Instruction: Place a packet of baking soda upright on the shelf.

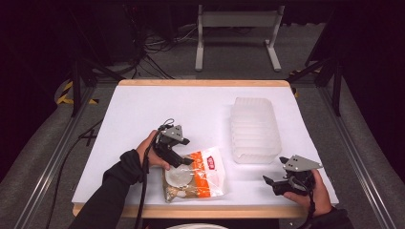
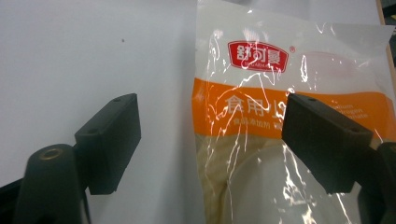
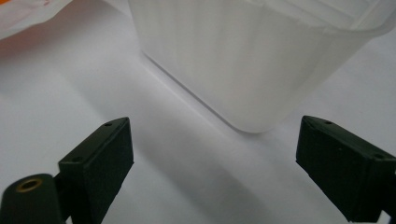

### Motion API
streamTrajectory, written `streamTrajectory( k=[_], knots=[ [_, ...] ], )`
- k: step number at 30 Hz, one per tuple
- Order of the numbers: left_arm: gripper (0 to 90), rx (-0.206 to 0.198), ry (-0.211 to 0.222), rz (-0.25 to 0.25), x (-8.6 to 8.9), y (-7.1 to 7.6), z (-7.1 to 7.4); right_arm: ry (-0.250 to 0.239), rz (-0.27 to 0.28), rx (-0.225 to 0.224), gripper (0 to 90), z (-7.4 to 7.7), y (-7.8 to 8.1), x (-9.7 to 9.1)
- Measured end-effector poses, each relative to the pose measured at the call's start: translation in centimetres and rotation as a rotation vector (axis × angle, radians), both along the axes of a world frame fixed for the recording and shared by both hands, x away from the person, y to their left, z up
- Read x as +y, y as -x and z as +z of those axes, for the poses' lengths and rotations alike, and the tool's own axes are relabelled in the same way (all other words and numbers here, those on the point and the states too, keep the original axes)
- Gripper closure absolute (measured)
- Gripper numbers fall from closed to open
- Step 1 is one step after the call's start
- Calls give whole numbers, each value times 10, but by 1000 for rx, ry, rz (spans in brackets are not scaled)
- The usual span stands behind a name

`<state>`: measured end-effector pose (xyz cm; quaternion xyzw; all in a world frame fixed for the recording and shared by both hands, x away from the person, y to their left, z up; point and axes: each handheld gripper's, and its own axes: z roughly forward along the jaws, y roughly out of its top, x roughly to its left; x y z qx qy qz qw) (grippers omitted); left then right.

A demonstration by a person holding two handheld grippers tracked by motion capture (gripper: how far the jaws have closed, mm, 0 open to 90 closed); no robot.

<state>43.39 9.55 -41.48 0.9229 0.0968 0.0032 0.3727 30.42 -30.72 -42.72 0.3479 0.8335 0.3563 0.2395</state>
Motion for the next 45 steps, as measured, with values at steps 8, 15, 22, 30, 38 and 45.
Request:
streamTrajectory(
  k=[8, 15, 22, 30, 38, 45],
  knots=[
    [236, 45, -85, -46, -34, -15, -11, -1, 8, 6, 117, -9, 1, -5],
    [236, 83, -127, -82, -49, -21, -19, -11, 16, 2, 117, -10, 2, -7],
    [202, 109, -126, -107, -54, -24, -19, -16, 12, 5, 117, -11, 2, -9],
    [254, 160, -160, -208, -57, -14, -16, -18, 15, 5, 117, -11, 2, -11],
    [472, 146, -175, -242, -59, -11, -13, -20, 14, 12, 117, -12, 1, -11],
    [806, 126, -164, -214, -62, -7, -10, -16, 15, 16, 119, -12, 1, -10]
  ],
)
